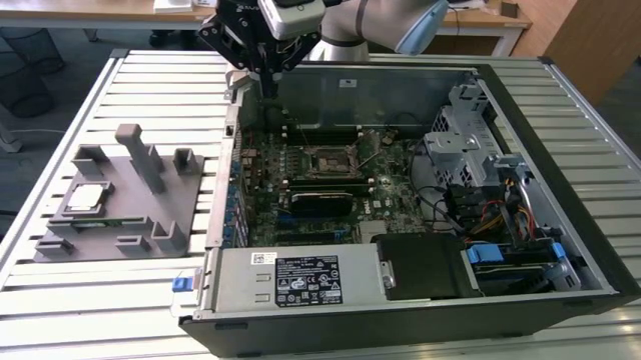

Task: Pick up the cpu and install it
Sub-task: 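Reach for the cpu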

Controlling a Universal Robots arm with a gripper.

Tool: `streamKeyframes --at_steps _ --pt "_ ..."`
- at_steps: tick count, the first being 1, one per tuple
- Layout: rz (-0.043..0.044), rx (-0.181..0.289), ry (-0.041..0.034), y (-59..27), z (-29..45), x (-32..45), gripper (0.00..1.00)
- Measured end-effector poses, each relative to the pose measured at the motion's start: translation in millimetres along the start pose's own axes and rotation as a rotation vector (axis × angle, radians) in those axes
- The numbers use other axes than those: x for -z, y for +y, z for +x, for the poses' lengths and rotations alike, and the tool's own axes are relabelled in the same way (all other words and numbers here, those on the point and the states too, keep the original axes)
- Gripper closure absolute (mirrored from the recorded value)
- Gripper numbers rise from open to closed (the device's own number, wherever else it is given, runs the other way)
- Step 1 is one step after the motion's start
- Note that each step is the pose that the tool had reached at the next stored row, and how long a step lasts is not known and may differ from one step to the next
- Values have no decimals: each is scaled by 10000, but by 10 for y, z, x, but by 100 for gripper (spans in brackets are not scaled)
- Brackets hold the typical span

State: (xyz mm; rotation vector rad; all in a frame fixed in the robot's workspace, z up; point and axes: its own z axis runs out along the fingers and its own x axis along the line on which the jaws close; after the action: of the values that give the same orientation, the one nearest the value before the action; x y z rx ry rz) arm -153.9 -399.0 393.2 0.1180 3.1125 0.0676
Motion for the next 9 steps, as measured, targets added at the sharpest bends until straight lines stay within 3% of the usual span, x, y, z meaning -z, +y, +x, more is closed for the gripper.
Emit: streamKeyframes --at_steps 9 --pt "0 0 0 -11 129 1 89"
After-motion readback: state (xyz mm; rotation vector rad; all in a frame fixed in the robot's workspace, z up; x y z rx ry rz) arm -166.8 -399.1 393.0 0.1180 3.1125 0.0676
